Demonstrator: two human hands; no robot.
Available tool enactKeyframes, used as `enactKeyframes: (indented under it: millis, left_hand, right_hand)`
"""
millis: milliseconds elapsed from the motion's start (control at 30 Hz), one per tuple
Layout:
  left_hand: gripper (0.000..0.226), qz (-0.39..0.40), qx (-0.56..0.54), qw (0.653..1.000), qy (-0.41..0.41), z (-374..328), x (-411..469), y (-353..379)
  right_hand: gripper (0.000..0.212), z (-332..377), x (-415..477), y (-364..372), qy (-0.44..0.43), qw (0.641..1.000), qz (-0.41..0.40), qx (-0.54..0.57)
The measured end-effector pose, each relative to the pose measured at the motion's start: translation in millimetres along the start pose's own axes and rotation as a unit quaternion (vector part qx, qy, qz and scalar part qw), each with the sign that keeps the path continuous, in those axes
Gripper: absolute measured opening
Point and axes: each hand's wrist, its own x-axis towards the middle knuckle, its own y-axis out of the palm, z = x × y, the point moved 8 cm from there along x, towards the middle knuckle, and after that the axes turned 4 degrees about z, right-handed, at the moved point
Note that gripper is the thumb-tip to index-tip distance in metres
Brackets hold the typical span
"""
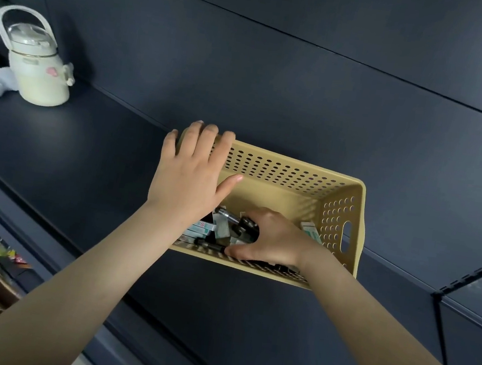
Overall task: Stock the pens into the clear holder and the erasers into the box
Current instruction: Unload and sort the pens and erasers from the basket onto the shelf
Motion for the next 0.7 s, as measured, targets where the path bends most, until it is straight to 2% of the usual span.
enactKeyframes:
  millis: [233, 400, 567, 700]
  left_hand:
    - [0.067, -0.01, 0.002, 1.0, 0.001, -0.2, 0.7, 0.6]
    - [0.067, -0.003, 0.002, 1.0, 0.006, -0.6, 5.4, 3.4]
    - [0.068, -0.005, 0.003, 1.0, -0.001, 0.6, 3.8, 3.2]
    - [0.068, -0.009, 0.002, 1.0, -0.004, 0.8, 2.1, 1.5]
  right_hand:
    - [0.078, 0.0, -2.2, -0.3, -0.014, 1.0, 0.019, 0.002]
    - [0.064, -1.9, -1.3, -0.7, -0.024, 0.998, 0.053, 0.016]
    - [0.063, -1.8, -1.7, -3.0, -0.044, 0.998, 0.017, 0.03]
    - [0.052, -2.7, 1.4, -6.4, -0.051, 0.997, -0.01, 0.051]
